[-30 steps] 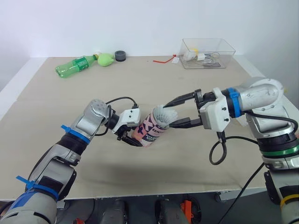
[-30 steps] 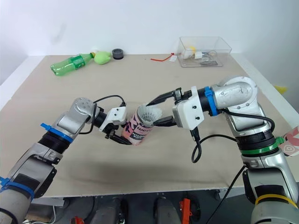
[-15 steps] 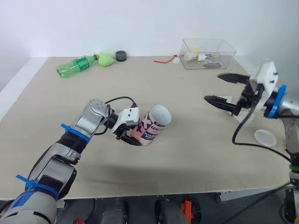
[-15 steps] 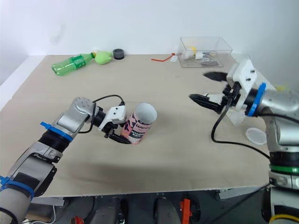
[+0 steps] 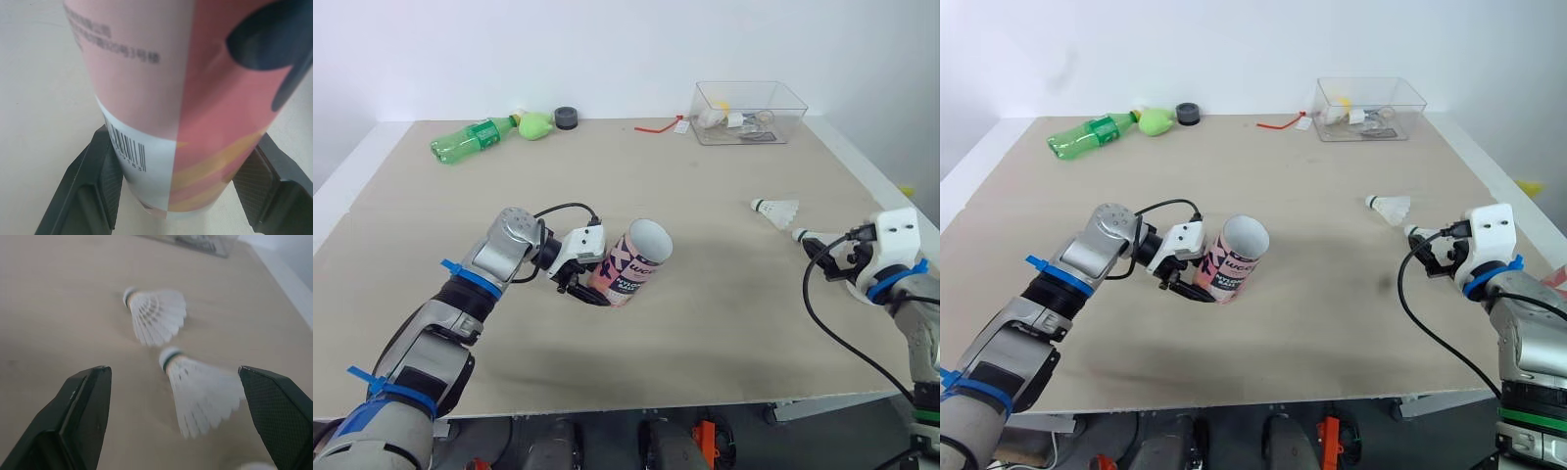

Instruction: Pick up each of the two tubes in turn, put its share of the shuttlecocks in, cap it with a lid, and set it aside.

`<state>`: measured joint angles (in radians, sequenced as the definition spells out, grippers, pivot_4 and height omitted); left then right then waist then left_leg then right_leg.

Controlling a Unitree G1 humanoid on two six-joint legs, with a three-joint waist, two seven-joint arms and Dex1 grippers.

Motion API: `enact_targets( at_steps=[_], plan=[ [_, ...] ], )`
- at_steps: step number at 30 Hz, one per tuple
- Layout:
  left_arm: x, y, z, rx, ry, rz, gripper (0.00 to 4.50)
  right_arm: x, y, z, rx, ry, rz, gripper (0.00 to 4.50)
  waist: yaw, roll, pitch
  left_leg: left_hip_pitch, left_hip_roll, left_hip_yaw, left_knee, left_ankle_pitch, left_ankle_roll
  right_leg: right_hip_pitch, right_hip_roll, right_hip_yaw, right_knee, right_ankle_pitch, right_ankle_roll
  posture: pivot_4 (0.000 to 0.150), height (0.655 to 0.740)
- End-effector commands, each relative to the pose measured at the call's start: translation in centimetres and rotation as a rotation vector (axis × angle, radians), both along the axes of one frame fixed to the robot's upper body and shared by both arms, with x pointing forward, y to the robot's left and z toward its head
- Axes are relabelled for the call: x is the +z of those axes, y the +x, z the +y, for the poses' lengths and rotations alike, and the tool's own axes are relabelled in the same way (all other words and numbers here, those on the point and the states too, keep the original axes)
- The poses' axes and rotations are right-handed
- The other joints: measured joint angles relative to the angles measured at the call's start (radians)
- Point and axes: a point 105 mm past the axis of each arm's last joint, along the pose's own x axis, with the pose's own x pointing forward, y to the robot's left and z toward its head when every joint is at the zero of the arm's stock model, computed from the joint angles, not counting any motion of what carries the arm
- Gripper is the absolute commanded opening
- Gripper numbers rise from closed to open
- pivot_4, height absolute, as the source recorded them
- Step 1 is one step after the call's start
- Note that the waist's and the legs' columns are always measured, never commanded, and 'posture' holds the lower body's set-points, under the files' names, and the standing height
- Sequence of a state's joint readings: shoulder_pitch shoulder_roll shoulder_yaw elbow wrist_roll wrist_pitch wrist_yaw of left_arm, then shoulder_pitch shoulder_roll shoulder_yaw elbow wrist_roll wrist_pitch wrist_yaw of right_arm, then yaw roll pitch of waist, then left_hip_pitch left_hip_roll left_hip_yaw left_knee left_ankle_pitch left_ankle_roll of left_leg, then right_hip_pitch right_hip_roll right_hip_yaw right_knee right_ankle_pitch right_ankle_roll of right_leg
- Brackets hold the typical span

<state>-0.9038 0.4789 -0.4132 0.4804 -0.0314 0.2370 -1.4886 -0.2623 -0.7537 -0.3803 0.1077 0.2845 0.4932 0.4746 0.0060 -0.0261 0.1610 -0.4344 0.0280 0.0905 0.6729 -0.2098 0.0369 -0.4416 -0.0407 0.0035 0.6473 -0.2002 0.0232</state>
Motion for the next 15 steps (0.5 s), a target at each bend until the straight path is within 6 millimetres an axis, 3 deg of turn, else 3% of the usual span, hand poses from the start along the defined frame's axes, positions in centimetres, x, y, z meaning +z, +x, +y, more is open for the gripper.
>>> enact_targets(
  at_steps=[1,9,15],
  plan=[
    [0.3,-0.1,-0.4,-0.023,0.002,-0.019,2.69,0.6,0.6,-0.3,0.010,0.003,-0.033,4.43,0.000,0.000,0.000,0.000,0.000,0.000,0.000,0.000,0.000,0.000,0.000,0.000,0.000,0.000,0.000,0.150,0.7400],
    [0.3,-0.2,-0.1,-0.019,0.007,-0.021,2.69,-1.1,2.1,-1.0,-0.001,0.089,0.007,4.43,-0.001,0.000,0.000,0.001,0.000,0.000,0.000,0.000,0.001,0.000,0.001,0.001,0.000,0.000,0.000,0.150,0.7400],
    [0.2,-0.4,0.1,-0.013,0.011,-0.020,2.69,-1.2,3.3,-1.5,-0.022,0.099,-0.009,4.43,-0.004,0.000,0.000,0.001,0.000,0.001,-0.001,0.000,0.001,0.000,0.001,0.001,0.000,0.002,0.003,0.150,0.7400]
  ],
)
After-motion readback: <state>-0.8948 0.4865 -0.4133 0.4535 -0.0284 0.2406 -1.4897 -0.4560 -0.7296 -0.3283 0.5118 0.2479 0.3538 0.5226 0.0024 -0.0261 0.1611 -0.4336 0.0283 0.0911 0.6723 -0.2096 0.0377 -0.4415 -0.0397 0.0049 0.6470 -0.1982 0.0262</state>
